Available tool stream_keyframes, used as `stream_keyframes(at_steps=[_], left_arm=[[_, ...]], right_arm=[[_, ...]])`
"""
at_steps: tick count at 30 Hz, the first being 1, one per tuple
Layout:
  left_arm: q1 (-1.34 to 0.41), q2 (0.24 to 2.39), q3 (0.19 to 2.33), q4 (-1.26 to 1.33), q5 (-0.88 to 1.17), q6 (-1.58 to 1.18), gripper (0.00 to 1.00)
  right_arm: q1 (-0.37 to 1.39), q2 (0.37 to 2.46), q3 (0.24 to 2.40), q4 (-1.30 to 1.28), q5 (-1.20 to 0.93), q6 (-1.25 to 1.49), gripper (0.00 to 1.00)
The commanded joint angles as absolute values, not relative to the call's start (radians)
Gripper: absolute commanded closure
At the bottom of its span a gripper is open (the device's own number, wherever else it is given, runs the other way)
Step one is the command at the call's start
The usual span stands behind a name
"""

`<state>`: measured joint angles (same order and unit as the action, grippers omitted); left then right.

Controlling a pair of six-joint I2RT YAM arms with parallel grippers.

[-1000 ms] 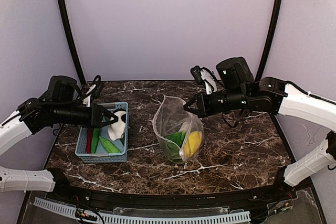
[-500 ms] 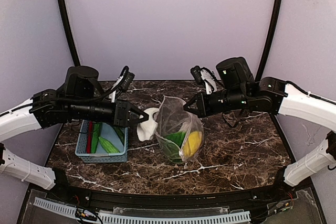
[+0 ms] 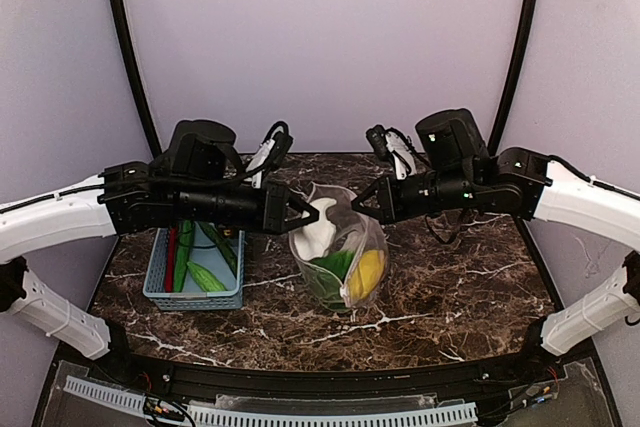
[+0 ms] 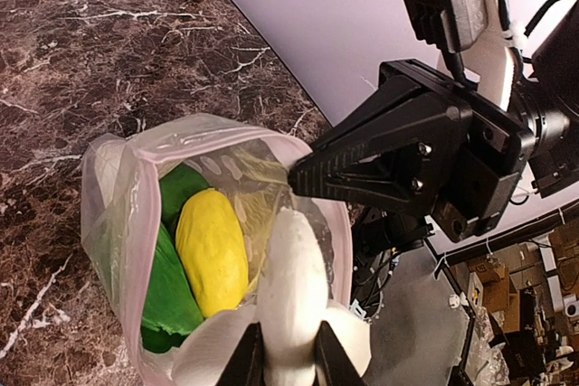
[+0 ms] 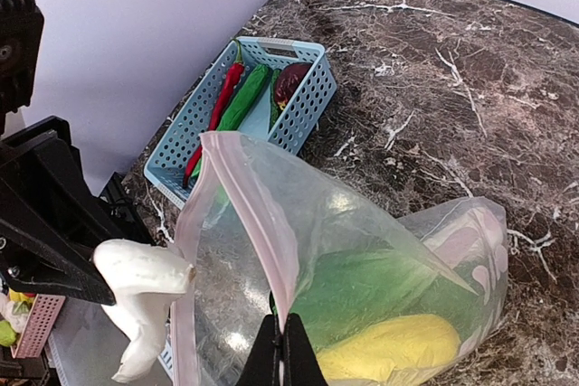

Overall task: Place the food in the zip-top bag and seal the zipper
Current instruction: Place the fake vegetable in the zipper food storage bag.

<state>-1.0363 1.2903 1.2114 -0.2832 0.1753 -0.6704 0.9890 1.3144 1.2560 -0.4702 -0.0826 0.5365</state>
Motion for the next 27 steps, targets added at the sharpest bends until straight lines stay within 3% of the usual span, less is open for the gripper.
stream_keyframes(at_steps=[1, 27], left_arm=[[-1.036, 1.288, 1.234, -0.207, 0.103, -0.669, 0.83], [-1.043, 1.415, 1.203, -0.321, 0.078, -0.666, 0.82]], right_arm=[[0.997, 1.289, 1.244, -0.425, -0.092, 0.551, 1.00], [0.996, 1.328, 1.295, -0.428, -0.088, 0.528, 1.00]])
